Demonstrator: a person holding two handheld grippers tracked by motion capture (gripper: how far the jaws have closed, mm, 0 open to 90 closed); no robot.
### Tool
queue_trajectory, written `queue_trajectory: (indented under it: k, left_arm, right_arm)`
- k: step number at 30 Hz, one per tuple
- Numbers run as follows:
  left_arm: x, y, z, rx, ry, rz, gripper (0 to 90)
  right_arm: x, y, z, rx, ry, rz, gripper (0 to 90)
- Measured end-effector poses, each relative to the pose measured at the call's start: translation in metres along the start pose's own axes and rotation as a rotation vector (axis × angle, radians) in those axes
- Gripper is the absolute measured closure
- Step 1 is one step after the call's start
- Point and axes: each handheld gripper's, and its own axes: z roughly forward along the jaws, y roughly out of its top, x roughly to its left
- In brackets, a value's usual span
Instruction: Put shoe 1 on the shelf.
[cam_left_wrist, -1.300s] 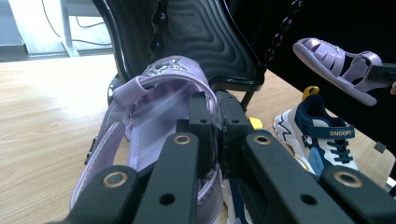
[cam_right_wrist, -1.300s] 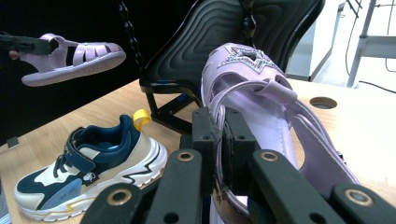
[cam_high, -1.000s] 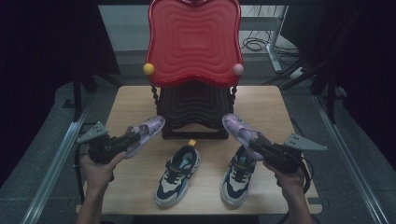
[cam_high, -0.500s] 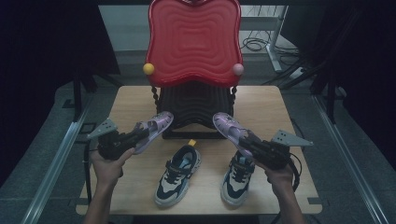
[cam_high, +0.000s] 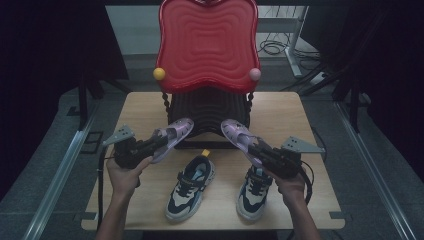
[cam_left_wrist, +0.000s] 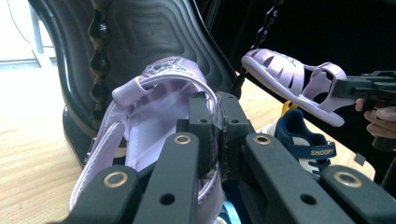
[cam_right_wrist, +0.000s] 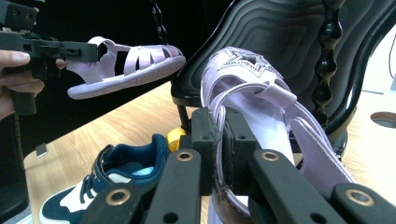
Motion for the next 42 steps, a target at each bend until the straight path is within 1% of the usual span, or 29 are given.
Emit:
queue_trajectory:
  k: [9, 17, 20, 23, 26, 36, 42]
  left_arm:
    - [0.002, 0.004, 0.003, -0.026, 0.004, -0.008, 86.5]
    - [0.002, 0.006, 0.014, -0.036, 0.006, -0.010, 86.5]
    - [0.001, 0.008, 0.021, -0.033, 0.008, -0.002, 86.5]
    - [0.001, 0.009, 0.023, -0.036, 0.010, 0.004, 86.5]
    - [0.000, 0.013, 0.026, -0.040, 0.015, 0.011, 86.5]
    - [0.000, 0.020, 0.032, -0.056, 0.019, 0.016, 86.4]
    - [-0.002, 0.023, 0.036, -0.062, 0.017, 0.022, 86.4]
  right_arm:
    - [0.001, 0.003, 0.007, -0.015, -0.005, 0.015, 84.8]
    - [0.003, 0.007, 0.018, -0.025, -0.019, 0.024, 84.8]
    - [0.005, 0.011, 0.024, -0.025, -0.029, 0.021, 84.8]
    - [0.005, 0.013, 0.026, -0.028, -0.034, 0.020, 84.7]
    - [0.005, 0.016, 0.031, -0.034, -0.046, 0.033, 84.7]
    - [0.005, 0.023, 0.044, -0.059, -0.060, 0.055, 84.7]
    - [0.006, 0.026, 0.048, -0.067, -0.064, 0.055, 84.7]
